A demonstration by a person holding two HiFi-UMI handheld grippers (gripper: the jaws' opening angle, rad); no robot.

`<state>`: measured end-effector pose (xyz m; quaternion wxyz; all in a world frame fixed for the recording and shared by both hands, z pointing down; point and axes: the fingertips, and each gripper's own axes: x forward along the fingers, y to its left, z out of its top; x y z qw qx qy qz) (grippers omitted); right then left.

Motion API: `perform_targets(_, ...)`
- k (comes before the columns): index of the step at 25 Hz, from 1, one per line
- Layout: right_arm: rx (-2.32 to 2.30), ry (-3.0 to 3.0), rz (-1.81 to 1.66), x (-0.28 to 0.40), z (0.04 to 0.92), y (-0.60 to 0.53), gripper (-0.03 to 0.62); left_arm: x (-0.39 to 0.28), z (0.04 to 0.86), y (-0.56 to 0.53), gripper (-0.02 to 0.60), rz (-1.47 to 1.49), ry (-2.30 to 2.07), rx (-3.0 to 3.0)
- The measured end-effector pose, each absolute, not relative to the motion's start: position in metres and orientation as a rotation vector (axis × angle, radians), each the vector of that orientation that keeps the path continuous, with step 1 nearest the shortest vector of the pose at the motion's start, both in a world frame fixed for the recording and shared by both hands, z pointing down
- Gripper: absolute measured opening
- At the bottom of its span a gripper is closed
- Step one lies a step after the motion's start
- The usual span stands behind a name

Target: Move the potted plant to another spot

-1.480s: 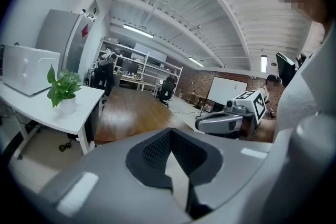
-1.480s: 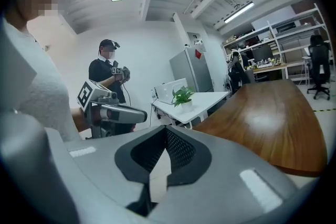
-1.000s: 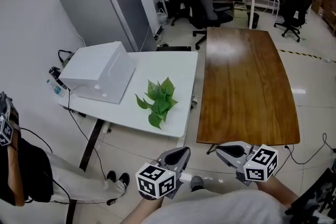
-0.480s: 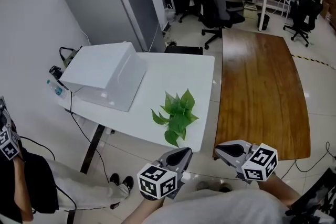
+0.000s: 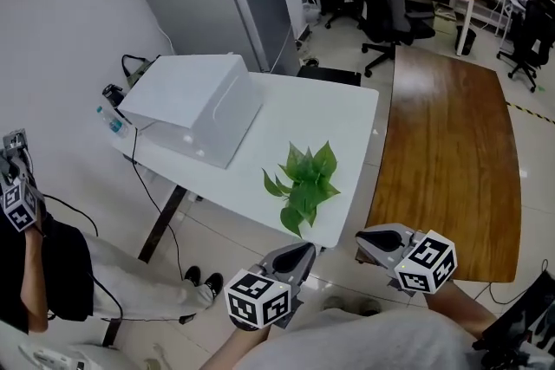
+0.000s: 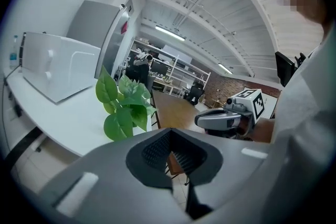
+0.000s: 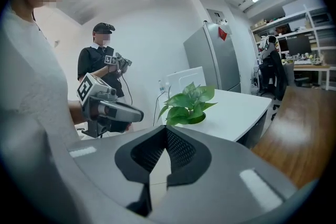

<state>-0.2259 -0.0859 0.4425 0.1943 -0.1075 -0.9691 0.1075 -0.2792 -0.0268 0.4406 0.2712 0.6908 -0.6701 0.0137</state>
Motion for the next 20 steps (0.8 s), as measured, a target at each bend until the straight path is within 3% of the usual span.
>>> perform_targets(8, -0.353, -2.772, 0.238, -0.251, 0.442, -0.094, 0.02, -0.298, 0.44, 0.001, -0.006, 0.037, -1.917, 1.741)
perform_targets(9, -0.358, -2.766, 0.23, -0.256, 0.447, -0.096, 0.073, -0.302, 0.441, 0.004, -0.006, 0.035, -1.931, 1.724)
perform_targets(12, -0.358, -2.731, 0.199, -0.271, 0.469, -0.102, 0.15, -0.308, 0.445, 0.012, -0.006, 0.029, -1.958, 1.681)
perform_targets(15, -0.366, -2.693, 0.134, -0.284, 0.494, -0.103, 0.296, -0.313, 0.45, 0.019, -0.006, 0.027, -1.968, 1.653)
perform_targets(20, -0.378, -2.661, -0.027, -0.317, 0.532, -0.105, 0.407, -0.322, 0.457, 0.03, -0.006, 0.03, -1.988, 1.607)
